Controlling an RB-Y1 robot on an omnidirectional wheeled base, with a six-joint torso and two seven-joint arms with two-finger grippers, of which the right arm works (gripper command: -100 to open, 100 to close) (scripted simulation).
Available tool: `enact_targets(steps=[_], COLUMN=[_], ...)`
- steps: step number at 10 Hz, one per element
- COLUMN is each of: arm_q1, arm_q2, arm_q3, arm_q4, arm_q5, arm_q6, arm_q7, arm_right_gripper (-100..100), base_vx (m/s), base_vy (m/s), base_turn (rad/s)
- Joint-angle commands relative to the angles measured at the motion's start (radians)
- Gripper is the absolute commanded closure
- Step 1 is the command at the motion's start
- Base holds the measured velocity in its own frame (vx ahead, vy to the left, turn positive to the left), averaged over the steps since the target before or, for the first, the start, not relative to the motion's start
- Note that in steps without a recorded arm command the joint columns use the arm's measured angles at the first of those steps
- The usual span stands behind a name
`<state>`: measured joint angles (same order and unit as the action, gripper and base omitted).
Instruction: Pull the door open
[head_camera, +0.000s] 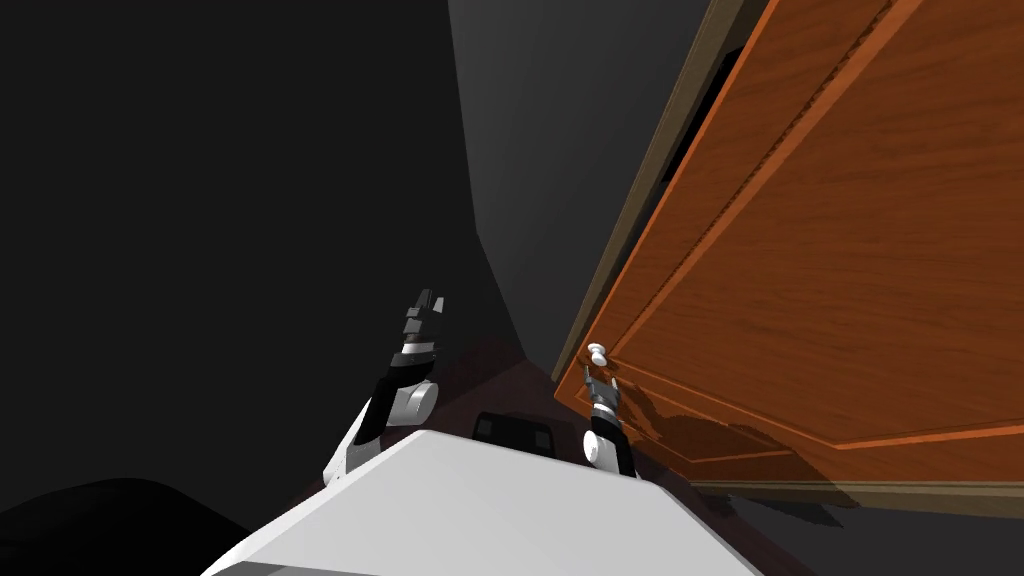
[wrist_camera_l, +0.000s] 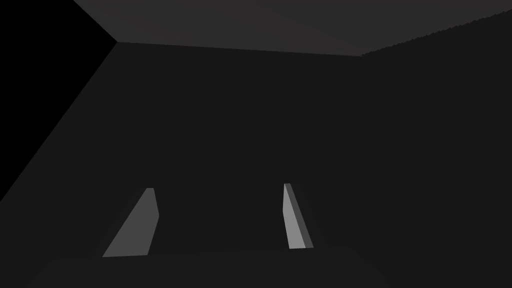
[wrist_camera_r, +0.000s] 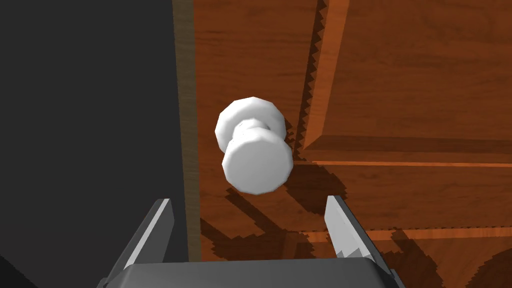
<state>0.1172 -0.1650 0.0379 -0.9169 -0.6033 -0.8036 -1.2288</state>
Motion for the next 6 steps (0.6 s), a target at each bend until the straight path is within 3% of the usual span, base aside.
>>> enact_targets(steps=[1, 2, 3, 6], arm_q1=[-0.001, -0.001, 0.008, 0.019], arm_q2=[0.006, 0.004, -0.028, -0.072], arm_q3=[0.005, 0.003, -0.007, -0.022], arm_q4=[-0.003, -0.001, 0.017, 0.042], arm_q5=[-0.013, -0.008, -0.016, -0.026], arm_q6=[0.003, 0.002, -0.009, -0.024], arm_q7=[-0.031, -0.019, -0.060, -0.110], arm_right_gripper=[-100, -100, -100, -100], base_vx=[-0.078, -0.034, 0.122, 0.185], base_vy=[0.005, 0.003, -0.010, -0.014], base_turn=[0.027, 0.002, 0.147, 0.109])
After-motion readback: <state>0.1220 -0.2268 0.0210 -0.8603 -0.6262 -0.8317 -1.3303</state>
